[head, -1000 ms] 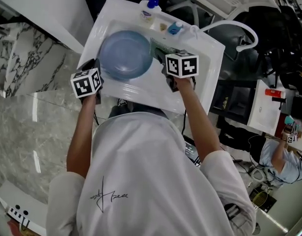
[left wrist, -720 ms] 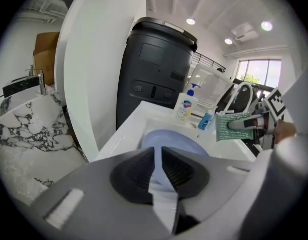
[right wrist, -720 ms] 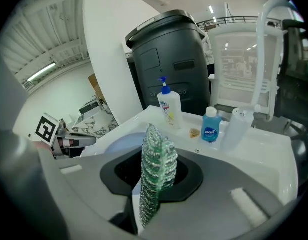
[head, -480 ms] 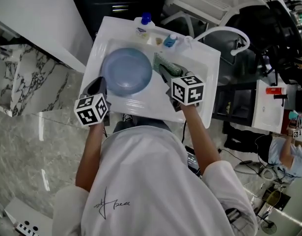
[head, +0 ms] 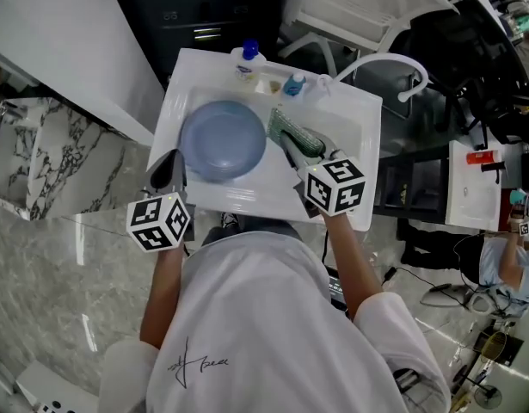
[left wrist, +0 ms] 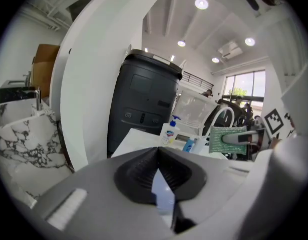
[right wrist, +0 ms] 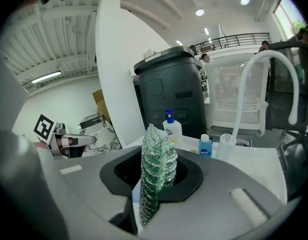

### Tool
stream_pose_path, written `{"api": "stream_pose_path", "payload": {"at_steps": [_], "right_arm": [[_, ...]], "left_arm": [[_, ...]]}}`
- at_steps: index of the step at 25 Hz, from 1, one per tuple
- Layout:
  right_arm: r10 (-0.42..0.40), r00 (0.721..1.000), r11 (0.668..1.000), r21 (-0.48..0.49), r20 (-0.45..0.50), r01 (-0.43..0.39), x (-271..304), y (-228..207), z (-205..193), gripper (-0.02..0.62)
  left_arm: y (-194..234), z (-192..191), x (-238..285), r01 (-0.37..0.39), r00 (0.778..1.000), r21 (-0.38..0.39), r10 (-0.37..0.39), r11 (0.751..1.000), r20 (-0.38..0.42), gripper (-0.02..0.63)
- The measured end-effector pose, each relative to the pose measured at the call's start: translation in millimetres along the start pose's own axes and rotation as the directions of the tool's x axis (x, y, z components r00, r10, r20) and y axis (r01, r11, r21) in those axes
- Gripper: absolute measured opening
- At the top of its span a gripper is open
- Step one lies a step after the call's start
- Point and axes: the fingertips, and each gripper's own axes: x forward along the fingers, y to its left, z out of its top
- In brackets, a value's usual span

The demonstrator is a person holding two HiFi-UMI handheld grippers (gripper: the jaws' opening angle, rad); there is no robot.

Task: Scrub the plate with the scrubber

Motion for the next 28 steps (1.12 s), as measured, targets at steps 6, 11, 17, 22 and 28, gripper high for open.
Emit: {"api": "stream_pose_path", "payload": {"at_steps": [6, 11, 17, 22, 28], "right_arm": [[0.003, 0.995, 0.999, -0.038, 0.096, 0.001, -31.5, 16.5, 26.9, 0.064], [0.001, 0.986, 0.997, -0.074, 0.165, 0.011, -54.5, 25.3, 46.5, 0.064], [0.016, 0.974, 0.994, -0.109, 0.227, 0.009, -78.4, 39.1, 62.3, 0.064], [0.056, 0.969, 0.989, -0.149, 0.241, -0.020, -90.0, 54.9, 73.7, 0.063], [0.065, 0.970, 0.990, -0.134, 0.233, -0.034, -92.2, 59.5, 71.2, 0.060]], "left_arm": [[-24.8, 27.4, -20.6, 0.046, 0.997, 0.051, -0.049, 0.998, 0.065, 0.055], [-41.0, 52.8, -37.6, 0.097, 0.984, 0.026, -0.099, 0.995, 0.145, 0.055], [-50.9, 78.6, -66.4, 0.119, 0.967, 0.044, -0.125, 0.992, 0.223, 0.054], [-52.5, 83.9, -80.9, 0.094, 0.963, 0.077, -0.110, 0.993, 0.247, 0.054], [-48.8, 78.1, -88.8, 0.096, 0.964, 0.061, -0.108, 0.994, 0.244, 0.054]]}}
